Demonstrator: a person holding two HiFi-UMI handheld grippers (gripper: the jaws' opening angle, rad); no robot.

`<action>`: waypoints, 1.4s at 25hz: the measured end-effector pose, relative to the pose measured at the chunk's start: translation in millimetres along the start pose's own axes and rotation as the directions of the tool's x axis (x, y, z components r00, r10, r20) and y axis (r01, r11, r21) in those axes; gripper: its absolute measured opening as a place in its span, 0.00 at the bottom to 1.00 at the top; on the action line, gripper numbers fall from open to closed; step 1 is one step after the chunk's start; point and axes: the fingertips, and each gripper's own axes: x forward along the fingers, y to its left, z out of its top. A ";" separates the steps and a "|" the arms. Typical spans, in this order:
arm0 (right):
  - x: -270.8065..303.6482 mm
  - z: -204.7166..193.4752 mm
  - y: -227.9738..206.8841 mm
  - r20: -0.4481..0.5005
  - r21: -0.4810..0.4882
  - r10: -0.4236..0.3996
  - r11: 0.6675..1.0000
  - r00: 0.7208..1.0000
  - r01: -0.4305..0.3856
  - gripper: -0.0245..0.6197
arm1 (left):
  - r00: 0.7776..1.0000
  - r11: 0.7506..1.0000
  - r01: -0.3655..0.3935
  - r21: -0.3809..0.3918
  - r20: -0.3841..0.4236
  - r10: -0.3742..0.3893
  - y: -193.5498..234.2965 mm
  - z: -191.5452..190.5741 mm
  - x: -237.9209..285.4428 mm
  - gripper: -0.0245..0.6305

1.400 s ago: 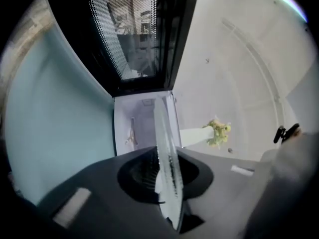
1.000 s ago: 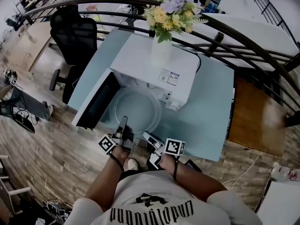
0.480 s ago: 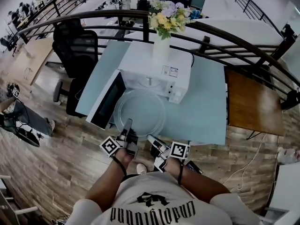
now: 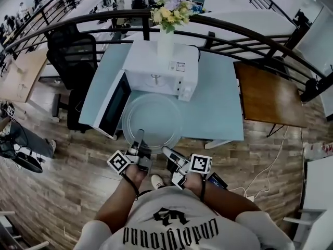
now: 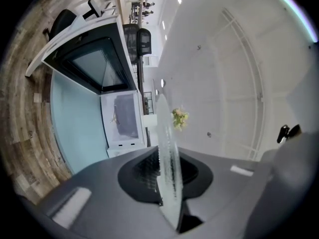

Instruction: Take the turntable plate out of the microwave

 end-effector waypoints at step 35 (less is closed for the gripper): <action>-182.6 2.7 14.3 -0.176 0.009 0.080 0.997 0.981 -0.080 0.11 | 0.987 1.000 -0.011 -0.003 0.158 0.012 -55.3 -174.3 -41.7 0.16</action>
